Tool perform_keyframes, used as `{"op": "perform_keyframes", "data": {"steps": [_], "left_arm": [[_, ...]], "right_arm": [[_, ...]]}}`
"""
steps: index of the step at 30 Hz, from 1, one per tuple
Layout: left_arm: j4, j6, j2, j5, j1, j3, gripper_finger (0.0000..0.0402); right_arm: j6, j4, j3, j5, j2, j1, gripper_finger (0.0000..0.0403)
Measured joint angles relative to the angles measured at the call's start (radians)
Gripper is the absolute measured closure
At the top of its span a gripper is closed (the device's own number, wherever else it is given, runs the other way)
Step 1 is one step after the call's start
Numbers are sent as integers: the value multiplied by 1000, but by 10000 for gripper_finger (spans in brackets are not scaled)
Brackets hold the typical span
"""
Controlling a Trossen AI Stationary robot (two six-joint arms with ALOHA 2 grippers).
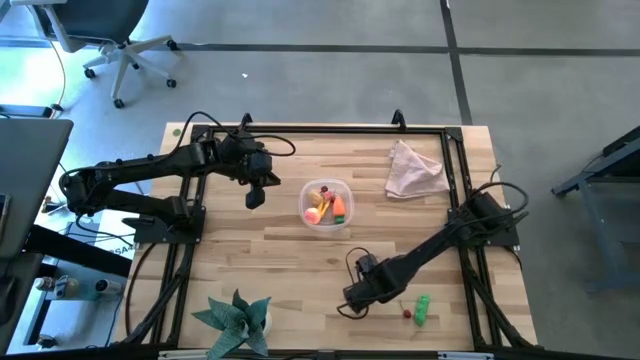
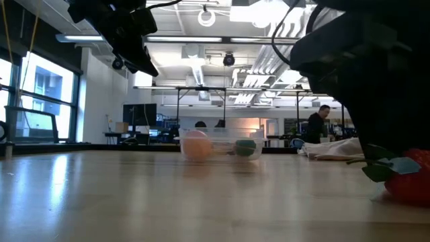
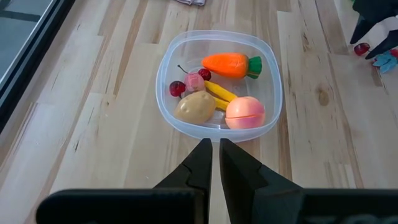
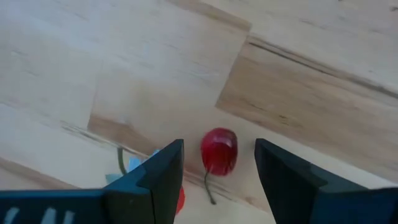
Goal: Pick and placing Produce into tupperware
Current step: Put the red cherry into the transparent bin
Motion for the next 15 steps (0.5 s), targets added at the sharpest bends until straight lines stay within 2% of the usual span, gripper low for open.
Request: {"op": "perform_keyframes", "data": {"steps": [15], "left_arm": [[0,0,0,0,0,0,380]], "right_arm": [[-18,4,1,2,9,-1,254]]}}
